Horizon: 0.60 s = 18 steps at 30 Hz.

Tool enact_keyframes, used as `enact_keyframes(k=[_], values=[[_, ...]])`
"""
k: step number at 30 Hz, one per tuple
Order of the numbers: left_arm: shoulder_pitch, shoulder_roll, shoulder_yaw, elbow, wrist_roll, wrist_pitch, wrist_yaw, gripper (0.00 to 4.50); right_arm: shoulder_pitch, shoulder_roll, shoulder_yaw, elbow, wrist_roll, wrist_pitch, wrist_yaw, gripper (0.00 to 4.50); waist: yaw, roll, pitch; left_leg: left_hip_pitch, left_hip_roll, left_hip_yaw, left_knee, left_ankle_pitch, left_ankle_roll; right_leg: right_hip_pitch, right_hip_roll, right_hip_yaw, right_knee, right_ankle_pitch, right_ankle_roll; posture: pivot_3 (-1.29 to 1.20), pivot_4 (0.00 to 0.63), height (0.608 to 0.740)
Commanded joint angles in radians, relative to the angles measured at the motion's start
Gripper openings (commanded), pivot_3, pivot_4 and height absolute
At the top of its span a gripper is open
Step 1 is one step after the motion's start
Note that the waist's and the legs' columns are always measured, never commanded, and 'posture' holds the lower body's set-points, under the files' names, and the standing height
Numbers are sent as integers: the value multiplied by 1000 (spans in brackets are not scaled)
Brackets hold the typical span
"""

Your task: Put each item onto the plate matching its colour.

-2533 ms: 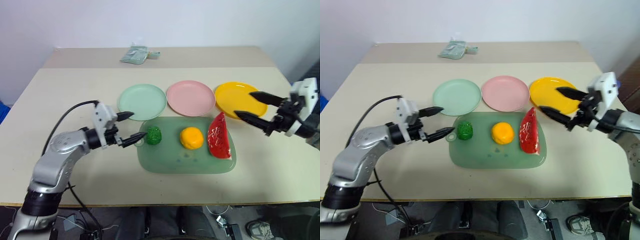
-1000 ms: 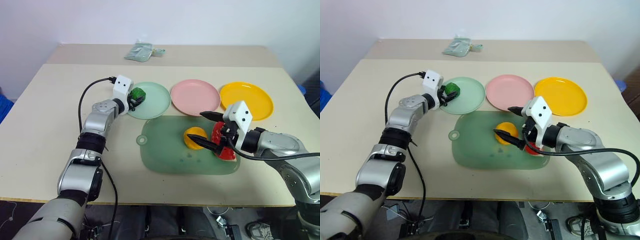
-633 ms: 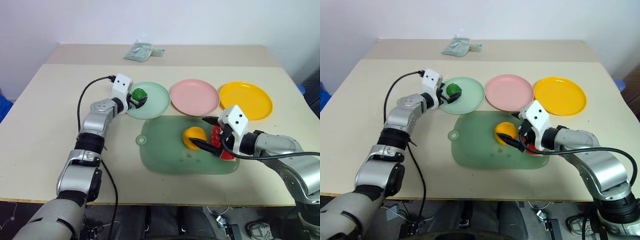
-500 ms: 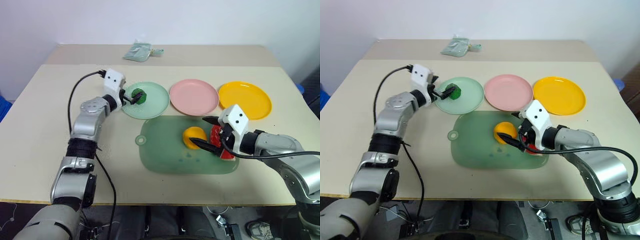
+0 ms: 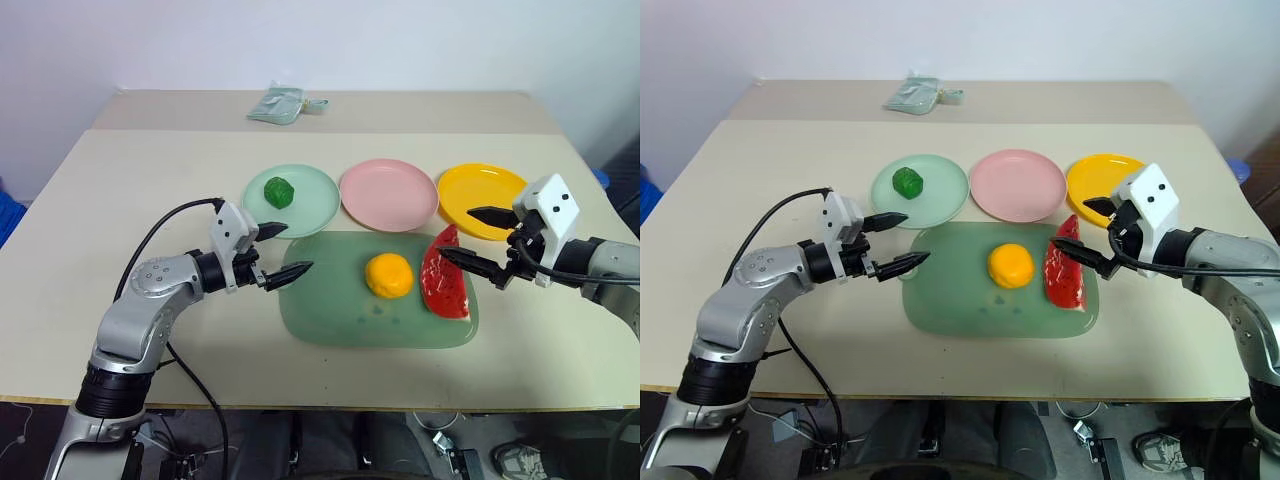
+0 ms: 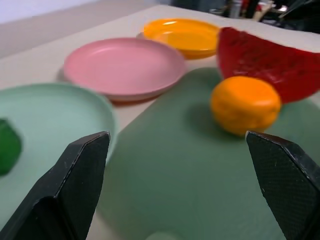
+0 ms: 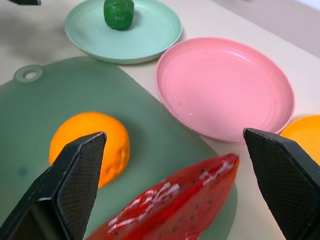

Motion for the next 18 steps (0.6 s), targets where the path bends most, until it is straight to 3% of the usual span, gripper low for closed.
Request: enact_keyframes(k=[1, 5, 11, 18], values=[[-1, -2, -44, -24, 16, -22, -6, 4448, 2, 2, 7, -62, 9, -20, 9, 4500, 0, 0, 0, 0, 0, 0, 0, 0, 0, 0, 0, 0, 0, 0, 0, 0, 150, 740], [-18, -7, -76, -1, 35, -49, -10, 4448, -7, 36, 97, -135, 16, -10, -7, 4500, 0, 0, 0, 0, 0, 0, 0, 0, 0, 0, 1, 0, 0, 0, 0, 0, 150, 740], [-20, 0, -92, -7, 30, -68, -33, 4448, -58, 75, 296, -113, -133, -26, -86, 4500, 1, 0, 0, 0, 0, 0, 0, 0, 0, 0, 0, 0, 0, 0, 0, 0, 150, 740], [-8, 4, -86, -18, 23, -70, -39, 4448, -125, 139, 410, -60, -211, 23, -141, 4500, 1, 0, 0, 0, 0, 0, 0, 0, 0, 0, 1, 0, 0, 0, 0, 0, 150, 740]])
